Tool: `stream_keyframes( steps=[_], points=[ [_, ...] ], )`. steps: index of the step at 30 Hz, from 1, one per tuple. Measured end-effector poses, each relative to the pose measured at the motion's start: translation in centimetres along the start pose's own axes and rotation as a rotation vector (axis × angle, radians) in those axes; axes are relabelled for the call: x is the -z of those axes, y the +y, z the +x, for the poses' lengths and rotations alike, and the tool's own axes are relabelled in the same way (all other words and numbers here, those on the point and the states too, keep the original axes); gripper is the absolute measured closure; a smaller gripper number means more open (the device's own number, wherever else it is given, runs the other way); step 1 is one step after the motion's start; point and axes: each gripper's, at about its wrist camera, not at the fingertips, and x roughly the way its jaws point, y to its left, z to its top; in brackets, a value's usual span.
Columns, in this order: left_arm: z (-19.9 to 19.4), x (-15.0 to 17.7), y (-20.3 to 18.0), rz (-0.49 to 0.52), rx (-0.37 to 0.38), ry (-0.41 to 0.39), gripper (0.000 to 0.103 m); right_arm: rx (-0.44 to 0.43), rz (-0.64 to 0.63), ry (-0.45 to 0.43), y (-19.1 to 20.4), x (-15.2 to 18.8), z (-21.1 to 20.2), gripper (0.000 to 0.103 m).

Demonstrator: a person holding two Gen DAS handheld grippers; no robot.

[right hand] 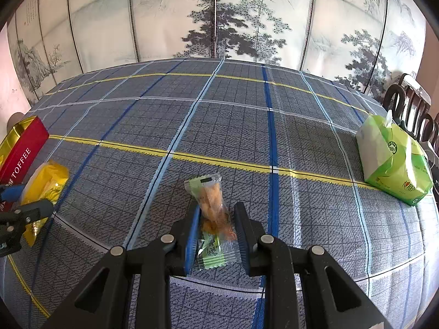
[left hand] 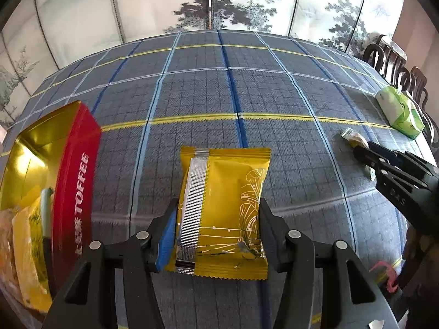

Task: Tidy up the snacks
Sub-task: 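Grasp the second yellow cake packet with the left tool while the right tool holds the small packet, then carry the yellow cake packet into the gold tin and open the left tool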

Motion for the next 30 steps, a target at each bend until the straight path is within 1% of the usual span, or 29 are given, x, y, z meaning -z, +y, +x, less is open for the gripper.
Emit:
stream_keyframes(
  steps=[7,13,19,22,30],
  points=[
    [-2.5,1.2,-0.4,-0.001,-0.002,-0.023,0.054,0.000,0.000,0.000,0.0,0.0,0.0,0.078],
    [-6.0,1.2,0.2,-0.017,-0.019,-0.069,0.054,0.001,0.000,0.000,0.0,0.0,0.0,0.078],
    [-8.9,0.9,2.8,-0.081,-0.056,-0.110,0.054,0.001,0.000,0.000,0.1,0.0,0.0,0.078],
    [-10.0,0.6,5.0,-0.127,-0.072,-0.128,0.054,0.001,0.000,0.000,0.1,0.0,0.0,0.078],
    [-11.3,0.9,10.3,-0.218,-0.168,-0.132,0.054,0.002,0.000,-0.001,0.1,0.0,0.0,0.078]
  ],
)
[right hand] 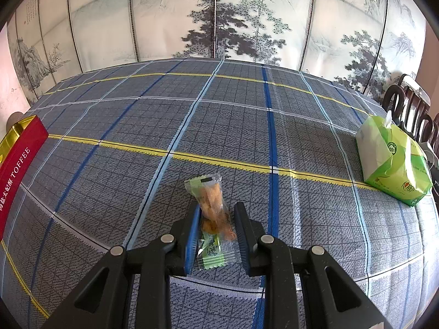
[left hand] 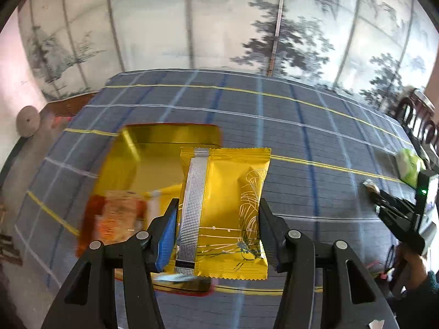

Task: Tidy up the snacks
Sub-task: 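Carry the yellow cake packet into the gold tin and open the left tool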

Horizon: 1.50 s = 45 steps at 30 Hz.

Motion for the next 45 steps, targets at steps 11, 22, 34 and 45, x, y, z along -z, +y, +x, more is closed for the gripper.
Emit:
stream_keyframes(
  steps=[11,22,34,45],
  points=[
    [1.1,0.7,5.9,-0.057,-0.104,0.036,0.054,0.000,0.000,0.000,0.0,0.0,0.0,0.078],
    [2.9,1.7,8.0,-0.037,-0.136,0.068,0.053,0.003,0.000,0.000,-0.4,-0.1,0.1,0.078],
    [3.2,2.3,7.7,0.024,-0.168,0.059,0.053,0.009,-0.005,0.000,-0.6,-0.1,0.1,0.077],
    [3.2,2.6,7.8,0.024,-0.176,0.054,0.049,0.014,-0.004,0.000,-0.6,-0.1,0.0,0.078]
  ],
)
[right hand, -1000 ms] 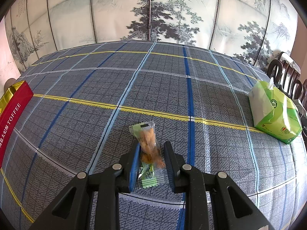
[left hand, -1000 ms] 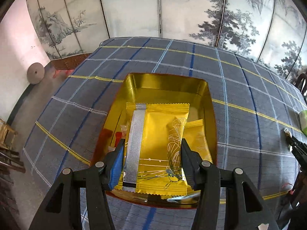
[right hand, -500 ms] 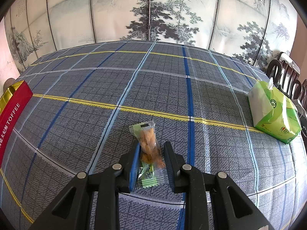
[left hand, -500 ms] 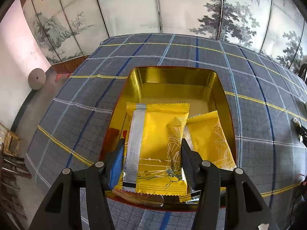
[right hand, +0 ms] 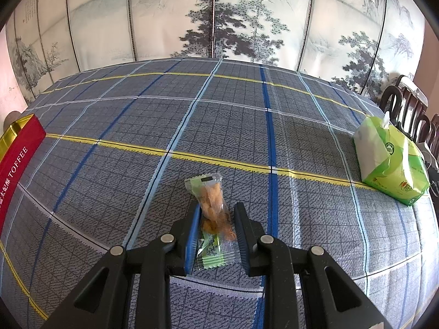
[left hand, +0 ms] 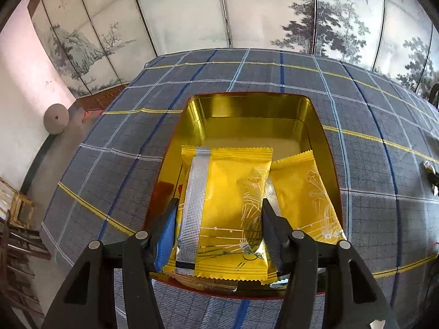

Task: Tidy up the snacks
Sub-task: 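Carry the yellow cake packet into the gold tin and open the left tool, then carry the small green-label packet into the gold tin and open the right tool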

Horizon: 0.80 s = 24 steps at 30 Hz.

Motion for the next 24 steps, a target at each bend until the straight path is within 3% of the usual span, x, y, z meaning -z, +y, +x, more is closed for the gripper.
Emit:
stream_keyframes(
  steps=[12,24],
  points=[
    [-0.5,0.0,0.1,0.010,0.012,-0.007,0.044,0.050,0.045,0.014,0.2,0.0,-0.2,0.078],
    [-2.5,0.2,0.3,0.020,0.006,-0.072,0.034,0.096,0.093,0.024,1.2,0.8,-1.0,0.080]
  ],
)
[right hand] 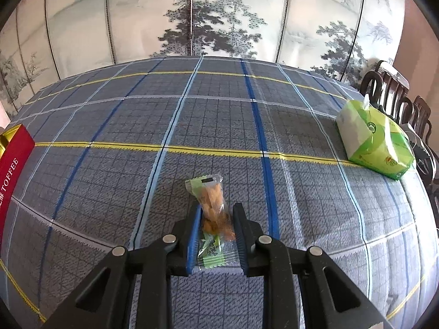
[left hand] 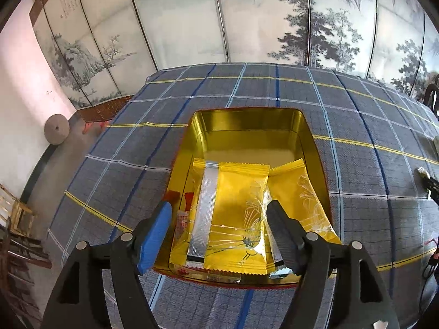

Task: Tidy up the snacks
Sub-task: 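Carry the small green-label packet into the gold tin and open the right tool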

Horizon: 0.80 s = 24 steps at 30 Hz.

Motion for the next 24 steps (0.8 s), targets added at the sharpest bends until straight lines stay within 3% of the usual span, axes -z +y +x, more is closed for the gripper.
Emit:
stream_keyframes(
  steps=[10,24],
  points=[
    [-2.2,0.4,1.1,-0.029,0.002,-0.045,0.024,-0.080,-0.001,-0.019,2.9,-0.2,-2.9,0.080],
    [-3.4,2.0,5.6,-0.135,-0.039,-0.032,0.019,-0.328,-0.122,-0.042,14.4,-0.9,-8.6,0.080]
  ],
)
